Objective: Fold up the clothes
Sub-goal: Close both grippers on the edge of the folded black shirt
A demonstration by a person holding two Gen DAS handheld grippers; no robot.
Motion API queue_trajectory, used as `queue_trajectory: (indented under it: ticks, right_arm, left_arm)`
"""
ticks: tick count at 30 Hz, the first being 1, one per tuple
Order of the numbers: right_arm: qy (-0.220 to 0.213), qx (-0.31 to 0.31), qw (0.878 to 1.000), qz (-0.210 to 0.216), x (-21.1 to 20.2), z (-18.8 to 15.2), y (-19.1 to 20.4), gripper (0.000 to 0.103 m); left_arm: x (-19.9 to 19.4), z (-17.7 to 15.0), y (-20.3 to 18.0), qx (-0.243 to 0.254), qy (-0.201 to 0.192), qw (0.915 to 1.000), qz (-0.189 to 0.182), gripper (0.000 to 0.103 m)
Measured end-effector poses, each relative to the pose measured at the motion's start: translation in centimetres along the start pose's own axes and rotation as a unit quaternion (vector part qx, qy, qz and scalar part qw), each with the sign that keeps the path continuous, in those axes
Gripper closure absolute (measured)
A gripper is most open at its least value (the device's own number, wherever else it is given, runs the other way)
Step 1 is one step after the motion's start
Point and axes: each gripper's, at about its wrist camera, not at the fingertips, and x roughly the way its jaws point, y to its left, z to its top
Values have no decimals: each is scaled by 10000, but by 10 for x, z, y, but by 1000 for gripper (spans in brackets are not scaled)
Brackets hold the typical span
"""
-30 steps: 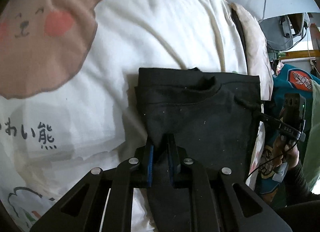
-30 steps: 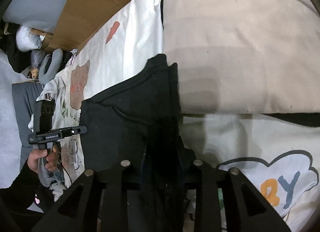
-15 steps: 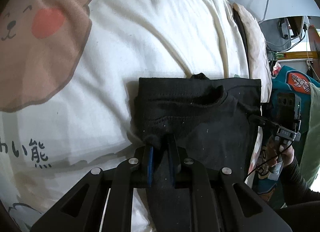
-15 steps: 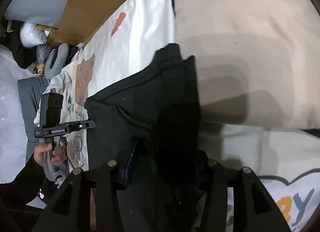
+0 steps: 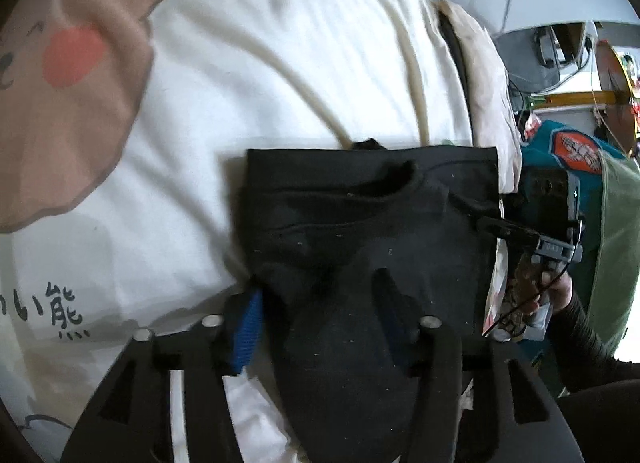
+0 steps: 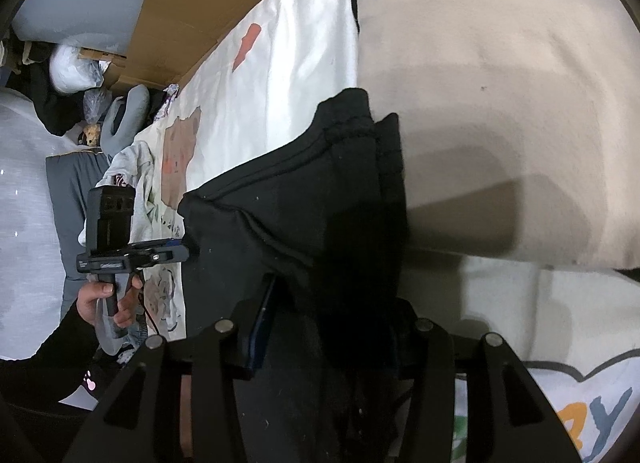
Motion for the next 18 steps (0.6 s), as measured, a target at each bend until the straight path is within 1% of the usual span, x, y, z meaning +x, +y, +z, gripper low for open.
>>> queue_trajectory:
  ticks: [7,11,18]
  right_arm:
    - [6,31,10000,55,-1,-3,-2,58]
    - [1,62,9999,84,2,-1,-1,58]
    - [-82,43,9999,89,7,5,2,59]
  left_arm:
    - [-6,-5,2,40,8,9999,167,49]
    - [-6,-5,11,-61,-77,10000,7,49]
    - [0,10,1,120,-194,9995,-196,49]
